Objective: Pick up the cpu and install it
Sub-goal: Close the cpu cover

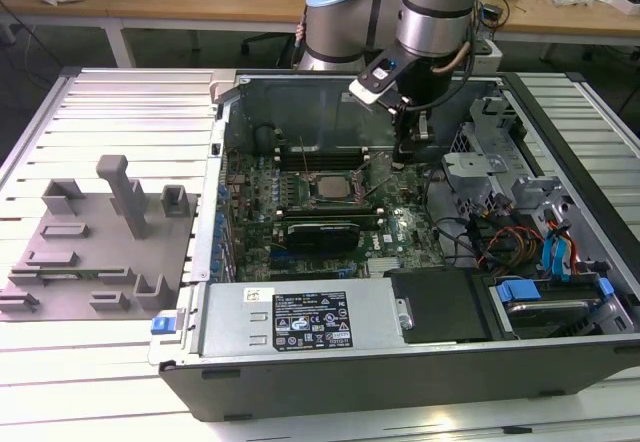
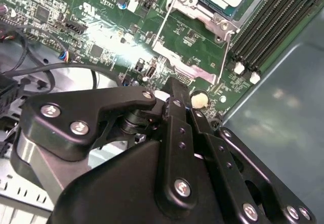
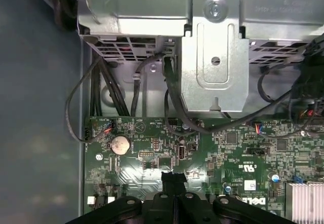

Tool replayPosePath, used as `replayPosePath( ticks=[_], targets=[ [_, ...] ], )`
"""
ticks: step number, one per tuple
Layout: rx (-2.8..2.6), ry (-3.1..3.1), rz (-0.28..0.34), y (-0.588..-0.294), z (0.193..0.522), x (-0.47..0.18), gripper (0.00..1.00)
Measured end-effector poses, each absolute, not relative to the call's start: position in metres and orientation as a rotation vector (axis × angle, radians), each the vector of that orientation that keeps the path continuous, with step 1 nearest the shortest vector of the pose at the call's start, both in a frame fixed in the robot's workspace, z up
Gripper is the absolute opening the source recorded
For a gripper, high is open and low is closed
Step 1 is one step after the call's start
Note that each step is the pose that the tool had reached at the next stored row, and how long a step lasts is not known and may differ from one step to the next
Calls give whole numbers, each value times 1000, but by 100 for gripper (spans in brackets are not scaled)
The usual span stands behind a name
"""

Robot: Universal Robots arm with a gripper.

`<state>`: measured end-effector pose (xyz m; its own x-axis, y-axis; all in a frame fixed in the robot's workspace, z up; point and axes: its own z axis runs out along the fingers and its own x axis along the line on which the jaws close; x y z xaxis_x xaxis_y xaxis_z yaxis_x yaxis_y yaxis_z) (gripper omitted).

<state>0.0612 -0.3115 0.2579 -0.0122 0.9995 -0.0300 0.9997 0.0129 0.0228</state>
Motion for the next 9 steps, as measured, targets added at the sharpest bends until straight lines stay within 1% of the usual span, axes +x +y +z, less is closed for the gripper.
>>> replayPosePath(
  ticks=[5,9],
  targets=[
    [2183,2211,-12,-312,247,63,11],
    [2183,2211,-13,-312,246,63,11]
  ],
)
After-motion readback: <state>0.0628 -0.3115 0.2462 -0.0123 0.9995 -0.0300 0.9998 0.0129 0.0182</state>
